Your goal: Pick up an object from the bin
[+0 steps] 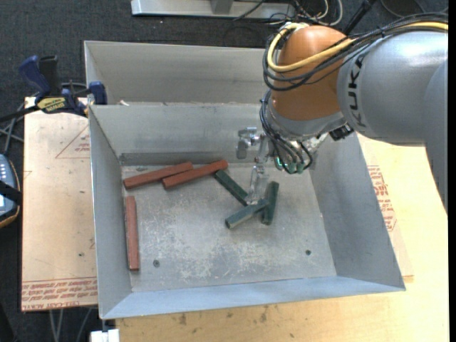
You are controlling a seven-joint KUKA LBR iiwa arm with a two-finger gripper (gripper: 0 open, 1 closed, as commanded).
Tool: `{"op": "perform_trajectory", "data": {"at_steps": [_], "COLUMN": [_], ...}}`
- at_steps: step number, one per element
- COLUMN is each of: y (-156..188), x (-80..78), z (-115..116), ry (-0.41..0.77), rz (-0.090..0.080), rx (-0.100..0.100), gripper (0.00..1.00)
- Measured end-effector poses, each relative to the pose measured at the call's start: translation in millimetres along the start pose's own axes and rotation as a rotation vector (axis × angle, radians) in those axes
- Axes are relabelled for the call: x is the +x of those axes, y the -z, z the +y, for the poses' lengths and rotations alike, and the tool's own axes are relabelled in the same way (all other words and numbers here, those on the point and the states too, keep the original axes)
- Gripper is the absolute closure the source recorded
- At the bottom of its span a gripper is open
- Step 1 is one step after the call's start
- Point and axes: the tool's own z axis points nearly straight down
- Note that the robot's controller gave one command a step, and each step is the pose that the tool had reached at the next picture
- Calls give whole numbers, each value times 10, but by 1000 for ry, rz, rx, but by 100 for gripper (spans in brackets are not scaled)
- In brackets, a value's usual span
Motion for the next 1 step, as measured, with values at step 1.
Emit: {"op": "perform_trajectory", "data": {"at_steps": [1], "y": [-444], "x": [45], "z": [-241], "ry": [64], "rz": [-6], "rx": [0], "gripper": [0]}}
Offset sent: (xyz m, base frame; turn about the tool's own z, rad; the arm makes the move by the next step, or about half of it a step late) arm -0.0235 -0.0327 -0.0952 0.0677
